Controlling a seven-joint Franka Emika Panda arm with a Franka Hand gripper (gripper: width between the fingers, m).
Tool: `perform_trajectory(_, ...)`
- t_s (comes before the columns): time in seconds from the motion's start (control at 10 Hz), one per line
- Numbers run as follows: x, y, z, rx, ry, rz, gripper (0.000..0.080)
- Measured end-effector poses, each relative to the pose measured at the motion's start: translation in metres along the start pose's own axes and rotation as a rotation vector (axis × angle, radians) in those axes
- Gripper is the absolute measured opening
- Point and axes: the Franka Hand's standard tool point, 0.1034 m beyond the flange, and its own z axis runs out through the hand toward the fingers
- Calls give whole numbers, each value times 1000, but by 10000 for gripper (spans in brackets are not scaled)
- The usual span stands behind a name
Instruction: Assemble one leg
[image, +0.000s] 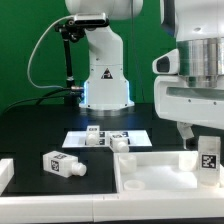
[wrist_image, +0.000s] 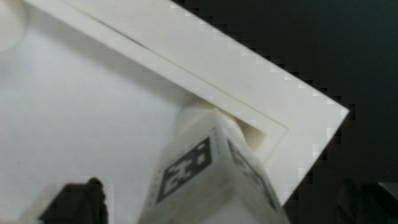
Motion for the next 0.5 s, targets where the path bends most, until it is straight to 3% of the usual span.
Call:
perform_trajectory(0.1, 0, 0, 0, -1, 1, -74, 648)
perform_trajectory(0.3, 7, -3, -4, -29, 44, -431, 648)
perform_trajectory(0.4, 5, -3, -3, -24, 39, -368, 648)
perform_trajectory(0.5, 6, -2, -3, -27, 41, -373, 519)
